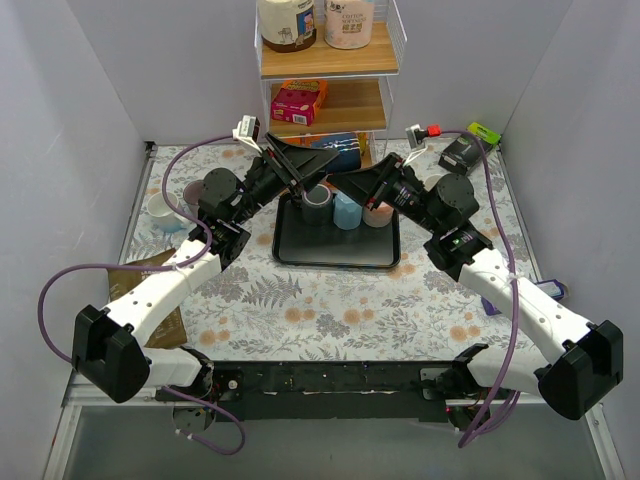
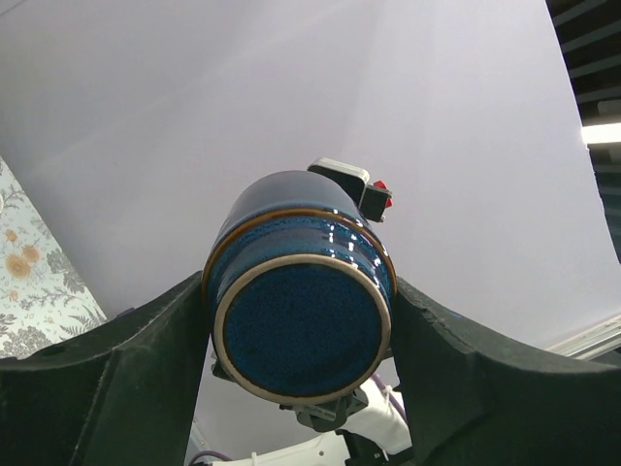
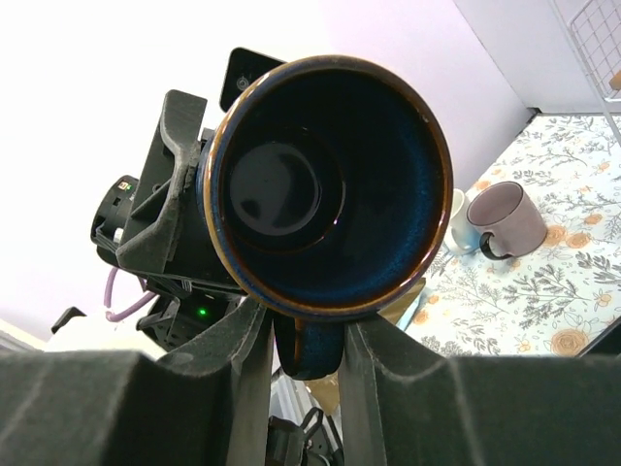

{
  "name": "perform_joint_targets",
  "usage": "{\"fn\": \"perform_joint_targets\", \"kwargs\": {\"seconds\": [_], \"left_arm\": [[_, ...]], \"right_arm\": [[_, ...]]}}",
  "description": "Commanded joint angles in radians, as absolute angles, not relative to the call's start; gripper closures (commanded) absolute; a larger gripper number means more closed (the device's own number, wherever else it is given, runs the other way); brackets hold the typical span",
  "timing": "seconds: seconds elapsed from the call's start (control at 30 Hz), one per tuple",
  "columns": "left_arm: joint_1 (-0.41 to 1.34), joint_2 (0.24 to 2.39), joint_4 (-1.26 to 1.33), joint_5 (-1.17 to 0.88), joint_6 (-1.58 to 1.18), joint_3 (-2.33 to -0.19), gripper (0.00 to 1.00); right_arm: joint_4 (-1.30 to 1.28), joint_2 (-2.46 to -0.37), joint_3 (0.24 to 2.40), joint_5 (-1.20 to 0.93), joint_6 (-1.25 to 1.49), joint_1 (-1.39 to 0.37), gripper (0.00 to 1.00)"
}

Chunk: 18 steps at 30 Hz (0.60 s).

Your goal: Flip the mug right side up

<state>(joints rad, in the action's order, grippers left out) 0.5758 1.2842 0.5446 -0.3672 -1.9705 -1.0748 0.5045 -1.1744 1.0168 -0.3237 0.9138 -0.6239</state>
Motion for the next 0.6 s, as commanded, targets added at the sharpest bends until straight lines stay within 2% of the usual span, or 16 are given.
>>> {"fn": "perform_joint_targets", "kwargs": {"seconds": [0.0,0.1,0.13,0.2,0.23,0.33,0.37,0.4,0.43,0.57], "left_arm": [[0.583,1.241,0.566,-0.402,-1.962,-1.092,1.00],[0.584,1.243,0.531,-0.406,-1.941,-1.103,1.00],[0.584,1.244,0.517,-0.407,-1.933,-1.109,0.94],[0.583,1.244,0.483,-0.405,-1.919,-1.118,0.74],[0.583,1.244,0.474,-0.403,-1.908,-1.118,0.60],[0.583,1.244,0.419,-0.387,-1.881,-1.123,0.28],[0.584,1.241,0.408,-0.374,-1.869,-1.124,0.12],[0.583,1.239,0.369,-0.364,-1.856,-1.130,0.05],[0.584,1.235,0.335,-0.345,-1.845,-1.138,0.02],[0.581,1.221,0.083,-0.213,-1.752,-1.212,0.02]], "right_arm": [[0.508,-1.164,1.049,-0.267,0.865,-0.611,0.99],[0.470,-1.164,1.054,-0.259,0.844,-0.611,0.99],[0.459,-1.163,1.055,-0.259,0.838,-0.611,0.99],[0.433,-1.160,1.055,-0.245,0.825,-0.611,0.99],[0.423,-1.152,1.055,-0.241,0.818,-0.611,0.99],[0.361,-1.134,1.063,-0.204,0.782,-0.611,0.99],[0.335,-1.128,1.068,-0.168,0.755,-0.611,0.99],[0.301,-1.121,1.078,-0.151,0.740,-0.611,0.99],[0.231,-1.111,1.084,-0.128,0.721,-0.609,0.99],[0.039,-1.062,1.082,0.058,0.667,-0.589,0.99]]}}
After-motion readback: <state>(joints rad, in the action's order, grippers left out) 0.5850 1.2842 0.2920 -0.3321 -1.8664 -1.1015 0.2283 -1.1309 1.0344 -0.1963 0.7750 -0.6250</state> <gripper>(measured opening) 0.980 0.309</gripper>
